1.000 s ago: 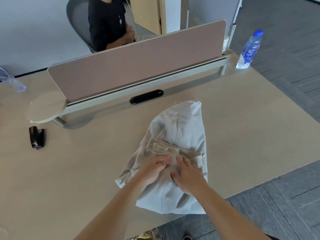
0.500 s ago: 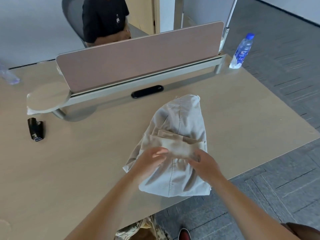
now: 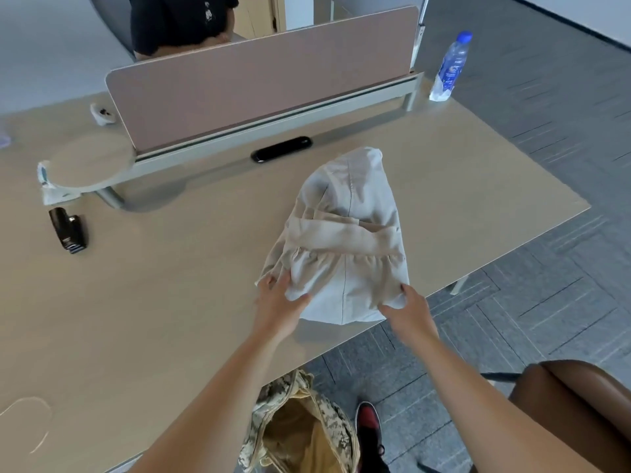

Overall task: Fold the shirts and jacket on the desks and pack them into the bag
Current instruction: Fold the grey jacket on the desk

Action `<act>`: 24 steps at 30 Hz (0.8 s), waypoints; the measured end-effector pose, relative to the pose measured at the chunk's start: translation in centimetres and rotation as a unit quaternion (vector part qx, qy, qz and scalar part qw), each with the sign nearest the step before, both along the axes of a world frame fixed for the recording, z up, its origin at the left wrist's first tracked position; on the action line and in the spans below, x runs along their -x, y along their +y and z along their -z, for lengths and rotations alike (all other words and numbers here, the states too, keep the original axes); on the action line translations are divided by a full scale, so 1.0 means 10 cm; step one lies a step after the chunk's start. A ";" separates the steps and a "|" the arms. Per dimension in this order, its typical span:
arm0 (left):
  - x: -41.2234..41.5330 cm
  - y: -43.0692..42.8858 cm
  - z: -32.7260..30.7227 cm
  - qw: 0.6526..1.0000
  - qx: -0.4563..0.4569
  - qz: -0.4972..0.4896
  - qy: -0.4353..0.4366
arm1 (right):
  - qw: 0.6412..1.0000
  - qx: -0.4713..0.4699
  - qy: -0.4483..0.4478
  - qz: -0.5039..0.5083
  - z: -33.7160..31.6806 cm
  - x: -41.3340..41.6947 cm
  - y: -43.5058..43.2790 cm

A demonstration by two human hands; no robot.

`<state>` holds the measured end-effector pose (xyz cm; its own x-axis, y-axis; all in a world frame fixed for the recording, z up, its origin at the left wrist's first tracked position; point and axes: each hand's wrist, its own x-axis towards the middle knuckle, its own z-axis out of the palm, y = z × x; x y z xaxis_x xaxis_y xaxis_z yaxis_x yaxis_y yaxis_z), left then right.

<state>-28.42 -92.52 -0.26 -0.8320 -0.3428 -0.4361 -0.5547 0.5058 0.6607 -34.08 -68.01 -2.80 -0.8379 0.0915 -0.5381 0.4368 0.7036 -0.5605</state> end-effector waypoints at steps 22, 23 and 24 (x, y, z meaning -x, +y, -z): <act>0.04 -0.01 -0.52 0.996 -0.004 -0.083 0.036 | 0.994 0.029 0.082 0.071 -0.68 -0.08 0.00; 0.01 -0.03 -0.65 0.995 -0.003 -0.092 0.035 | 0.993 0.022 0.090 0.070 -0.82 -0.10 -0.01; -0.02 -0.05 -0.78 0.995 -0.003 -0.097 0.032 | 0.993 0.016 0.096 0.071 -0.95 -0.11 -0.01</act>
